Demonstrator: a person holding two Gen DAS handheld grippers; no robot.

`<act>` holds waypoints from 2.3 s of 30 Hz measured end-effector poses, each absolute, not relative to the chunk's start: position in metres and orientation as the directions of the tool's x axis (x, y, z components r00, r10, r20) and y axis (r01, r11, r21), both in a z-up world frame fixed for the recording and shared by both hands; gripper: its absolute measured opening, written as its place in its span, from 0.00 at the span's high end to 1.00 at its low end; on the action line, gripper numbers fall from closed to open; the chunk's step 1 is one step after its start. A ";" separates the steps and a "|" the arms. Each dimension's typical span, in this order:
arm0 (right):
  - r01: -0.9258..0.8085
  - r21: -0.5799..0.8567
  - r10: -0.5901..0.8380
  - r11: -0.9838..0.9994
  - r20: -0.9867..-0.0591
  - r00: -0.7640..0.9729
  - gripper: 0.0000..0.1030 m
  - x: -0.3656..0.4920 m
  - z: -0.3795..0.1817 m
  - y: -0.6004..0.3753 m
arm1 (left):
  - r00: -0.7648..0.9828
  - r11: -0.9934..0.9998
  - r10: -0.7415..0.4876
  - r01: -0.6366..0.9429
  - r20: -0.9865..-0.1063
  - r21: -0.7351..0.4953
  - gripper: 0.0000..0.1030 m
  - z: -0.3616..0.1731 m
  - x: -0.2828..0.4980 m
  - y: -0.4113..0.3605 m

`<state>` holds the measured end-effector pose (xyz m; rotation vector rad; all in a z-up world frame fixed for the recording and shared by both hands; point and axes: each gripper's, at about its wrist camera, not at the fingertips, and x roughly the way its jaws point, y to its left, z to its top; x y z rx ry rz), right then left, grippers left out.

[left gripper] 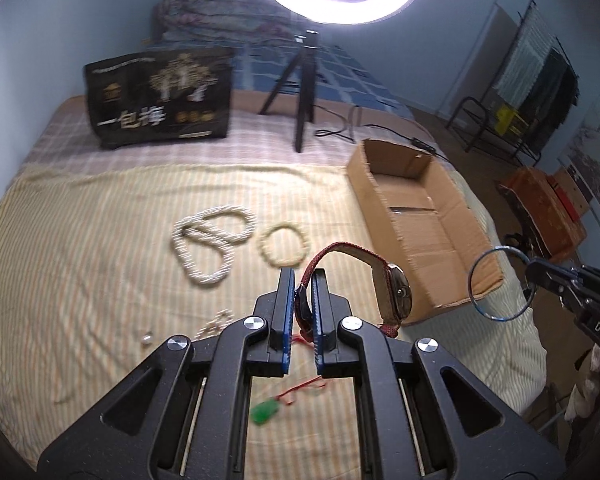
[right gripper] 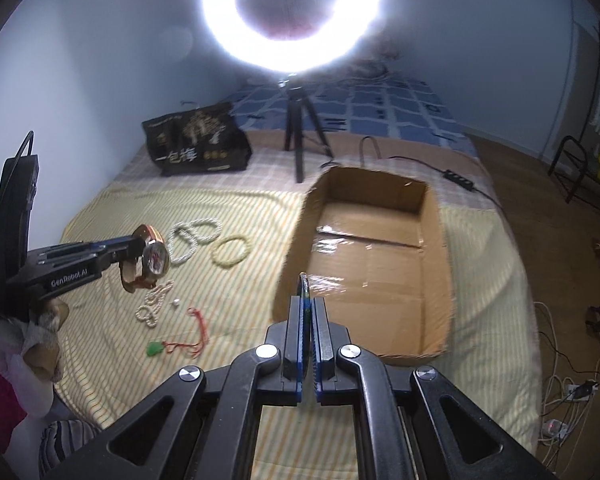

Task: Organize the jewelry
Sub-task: 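Carry the watch in the left tool and bangle in the right tool to the cardboard box, then open the left gripper over the box while the right gripper releases the bangle inside, then move both tools back toward the remaining jewelry on the sheet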

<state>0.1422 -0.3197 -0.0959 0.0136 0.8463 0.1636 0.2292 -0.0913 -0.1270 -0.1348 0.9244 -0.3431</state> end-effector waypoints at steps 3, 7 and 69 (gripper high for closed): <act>-0.117 0.069 0.129 0.991 -0.740 0.660 0.99 0.146 -0.094 -0.333 | 0.547 0.932 -0.360 0.257 -0.756 -0.258 0.94 -0.126 0.235 -0.110; -0.088 0.061 0.105 0.994 -0.736 0.668 0.99 0.155 -0.093 -0.350 | 0.540 0.924 -0.373 0.287 -0.754 -0.251 0.94 -0.127 0.243 -0.135; -0.015 0.107 0.089 0.994 -0.729 0.678 0.30 0.140 -0.094 -0.376 | 0.610 0.931 -0.323 0.344 -0.723 -0.126 0.86 -0.090 0.223 -0.161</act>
